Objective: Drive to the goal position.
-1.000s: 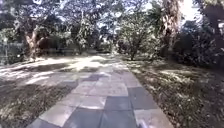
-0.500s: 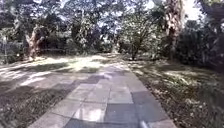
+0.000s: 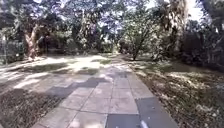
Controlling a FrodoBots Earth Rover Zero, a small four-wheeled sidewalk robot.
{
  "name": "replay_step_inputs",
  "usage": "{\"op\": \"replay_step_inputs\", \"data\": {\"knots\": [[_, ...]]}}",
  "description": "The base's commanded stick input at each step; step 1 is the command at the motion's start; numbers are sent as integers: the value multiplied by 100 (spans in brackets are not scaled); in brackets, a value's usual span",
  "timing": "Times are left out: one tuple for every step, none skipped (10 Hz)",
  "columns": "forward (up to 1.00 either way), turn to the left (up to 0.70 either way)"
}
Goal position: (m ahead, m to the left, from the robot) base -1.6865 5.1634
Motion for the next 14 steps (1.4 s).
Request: {"op": "replay_step_inputs", "data": {"knots": [[50, 0], [50, 0], [50, 0], [50, 0], [50, 0], [50, 0], [50, 0], [50, 28], [50, 50], [50, 50], [50, 50], [50, 50], [50, 50], [50, 50]]}}
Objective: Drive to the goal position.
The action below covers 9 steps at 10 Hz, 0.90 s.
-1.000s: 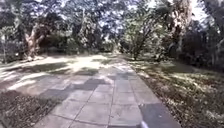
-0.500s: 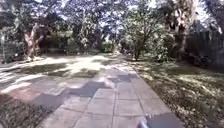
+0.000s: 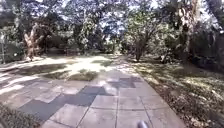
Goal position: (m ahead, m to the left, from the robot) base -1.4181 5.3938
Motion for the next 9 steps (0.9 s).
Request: {"op": "replay_step_inputs", "data": {"knots": [[50, 50], [50, 50], [50, 50], [50, 50], [50, 50], [50, 50], [50, 50], [50, 50], [50, 50]]}}
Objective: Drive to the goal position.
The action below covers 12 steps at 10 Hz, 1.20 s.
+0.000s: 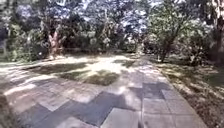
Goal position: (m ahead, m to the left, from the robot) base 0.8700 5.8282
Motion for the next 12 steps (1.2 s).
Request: {"op": "replay_step_inputs", "data": {"knots": [[50, 50], [50, 50], [50, 50], [50, 50], [50, 50], [50, 50], [50, 50], [50, 50], [50, 50], [50, 50], [50, 50], [50, 50]]}}
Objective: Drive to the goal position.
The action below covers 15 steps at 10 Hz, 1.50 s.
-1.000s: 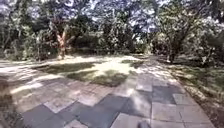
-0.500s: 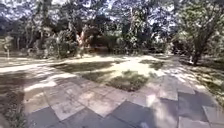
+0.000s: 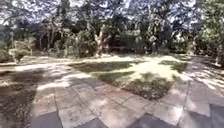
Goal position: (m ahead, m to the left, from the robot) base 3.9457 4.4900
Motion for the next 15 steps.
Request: {"op": "replay_step_inputs", "data": {"knots": [[50, 50], [50, 50], [50, 4], [50, 4], [50, 17], [50, 14], [50, 0], [50, 0], [50, 0], [50, 0], [50, 0], [50, 0], [50, 0], [50, 0], [50, 0]]}}
